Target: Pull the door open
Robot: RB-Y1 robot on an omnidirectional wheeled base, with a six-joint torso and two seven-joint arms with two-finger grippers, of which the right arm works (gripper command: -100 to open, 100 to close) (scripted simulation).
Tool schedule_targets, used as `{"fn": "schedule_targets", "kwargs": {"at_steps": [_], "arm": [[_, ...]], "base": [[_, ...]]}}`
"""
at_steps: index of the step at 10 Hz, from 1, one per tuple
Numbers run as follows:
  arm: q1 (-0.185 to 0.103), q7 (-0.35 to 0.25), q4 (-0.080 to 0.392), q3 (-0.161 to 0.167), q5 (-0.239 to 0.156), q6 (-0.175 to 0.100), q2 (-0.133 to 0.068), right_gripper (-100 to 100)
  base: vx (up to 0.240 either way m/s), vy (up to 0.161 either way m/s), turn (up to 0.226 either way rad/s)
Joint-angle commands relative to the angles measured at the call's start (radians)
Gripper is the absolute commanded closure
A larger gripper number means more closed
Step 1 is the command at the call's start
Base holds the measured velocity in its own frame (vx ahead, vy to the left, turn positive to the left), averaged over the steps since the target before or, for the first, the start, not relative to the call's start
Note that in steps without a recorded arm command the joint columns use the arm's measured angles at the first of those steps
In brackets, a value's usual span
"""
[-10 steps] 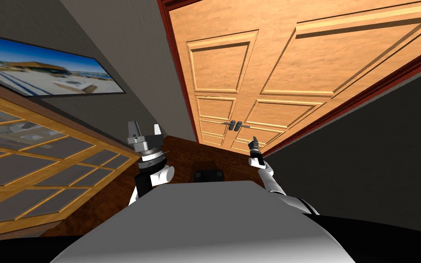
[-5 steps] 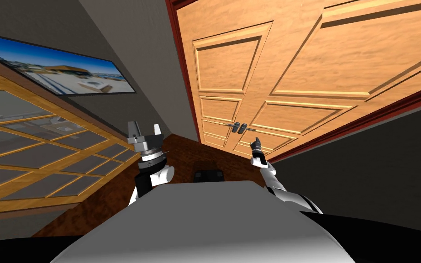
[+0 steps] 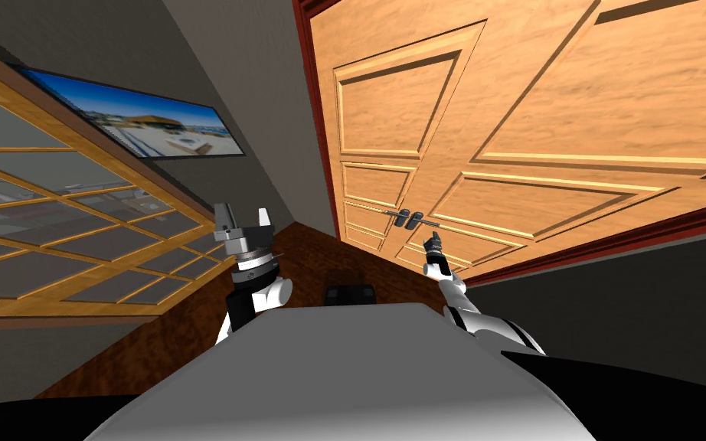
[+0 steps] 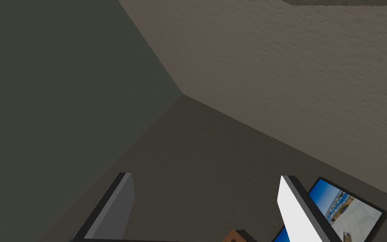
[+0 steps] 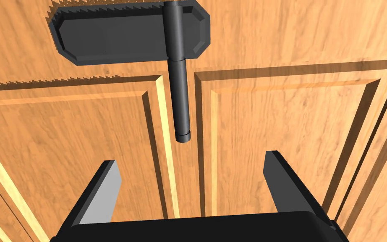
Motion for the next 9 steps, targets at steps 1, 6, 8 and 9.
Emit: {"fn": "schedule_targets", "kwargs": {"at_steps": [1,6,8,9], "arm": [[-0.015,-0.005,0.036,-0.002,-0.003,-0.003,-0.011,-100],[-0.017,-0.004,0.077,-0.023,-0.01,-0.002,-0.032,-100],[-0.013,-0.001,0.085,-0.033,-0.013,-0.002,-0.037,-100],[-0.012,0.0,0.089,-0.037,-0.014,-0.002,-0.038,-100]], "base": [[0.036,-0.052,0.091],[0.046,-0.085,0.015],[0.103,-0.219,-0.03],[0.151,-0.163,-0.027]]}}
